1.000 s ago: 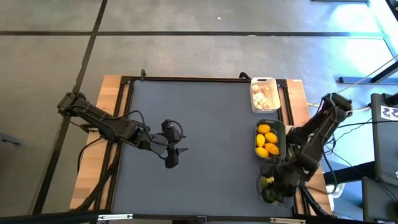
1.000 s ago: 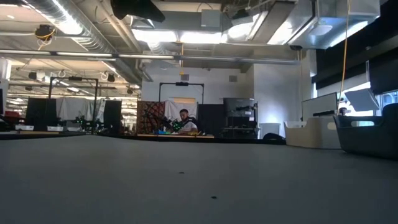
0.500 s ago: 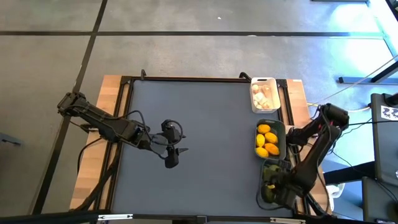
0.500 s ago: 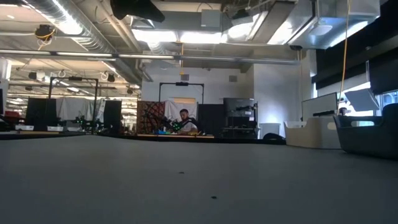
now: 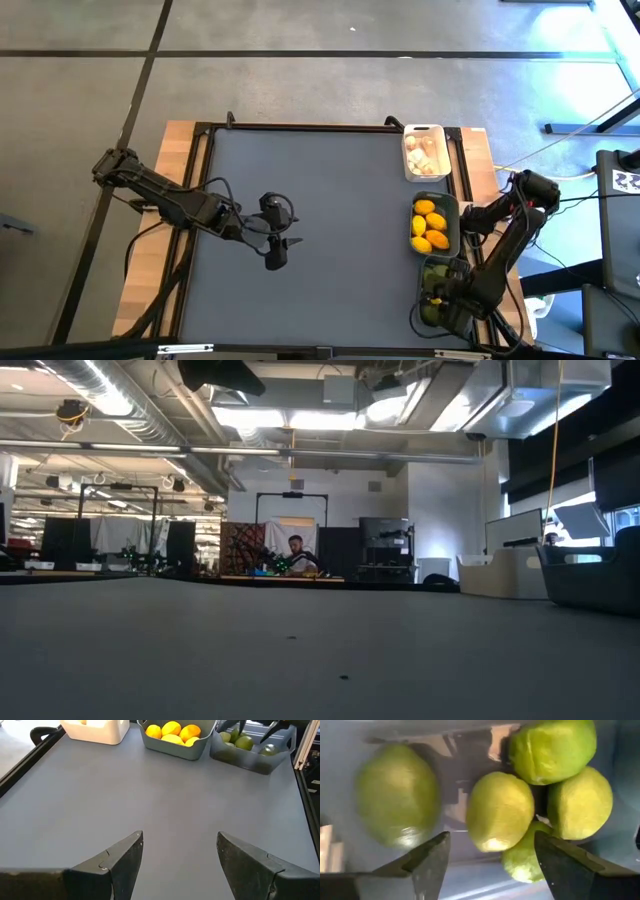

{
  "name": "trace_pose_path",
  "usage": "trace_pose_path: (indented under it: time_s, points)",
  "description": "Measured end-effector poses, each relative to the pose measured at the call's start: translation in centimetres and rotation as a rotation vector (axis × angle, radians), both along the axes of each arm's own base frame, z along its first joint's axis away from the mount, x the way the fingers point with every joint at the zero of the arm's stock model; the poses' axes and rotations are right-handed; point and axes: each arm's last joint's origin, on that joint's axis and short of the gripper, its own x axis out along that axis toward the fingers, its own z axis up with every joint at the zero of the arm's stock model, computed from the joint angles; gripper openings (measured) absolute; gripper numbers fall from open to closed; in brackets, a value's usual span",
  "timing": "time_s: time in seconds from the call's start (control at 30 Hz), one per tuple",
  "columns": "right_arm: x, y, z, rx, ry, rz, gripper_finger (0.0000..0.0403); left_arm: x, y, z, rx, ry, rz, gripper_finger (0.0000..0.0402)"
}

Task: Sort produce into baskets
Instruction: Return to Home Position

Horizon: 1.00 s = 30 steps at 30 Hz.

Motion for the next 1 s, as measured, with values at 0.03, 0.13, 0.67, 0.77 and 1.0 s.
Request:
trace_pose_path:
  time_s: [0.03,0.13,0.67,0.77,1.0]
  points:
    - [0.0,0.0,0.5,0.013,-0.010,0.000,0.0289,0.0,0.0,0.0,0.000,0.000,0.000,0.0249]
    - [0.5,-0.1,2.4,0.029,-0.080,-0.001,0.0281,0.0,0.1,0.0,0.002,0.001,0.002,0.0249]
    - [8.0,-5.3,6.7,-0.196,-0.474,0.287,0.0143,0.4,0.7,0.2,0.019,-0.014,0.008,0.0248]
    - [9.1,-6.8,6.3,-0.229,-0.454,0.335,0.0107,0.5,1.0,0.2,0.025,-0.013,0.014,0.0240]
    - [10.8,-10.2,6.0,-0.273,-0.467,0.420,0.0028,0.6,1.6,0.1,0.060,-0.004,0.028,0.0183]
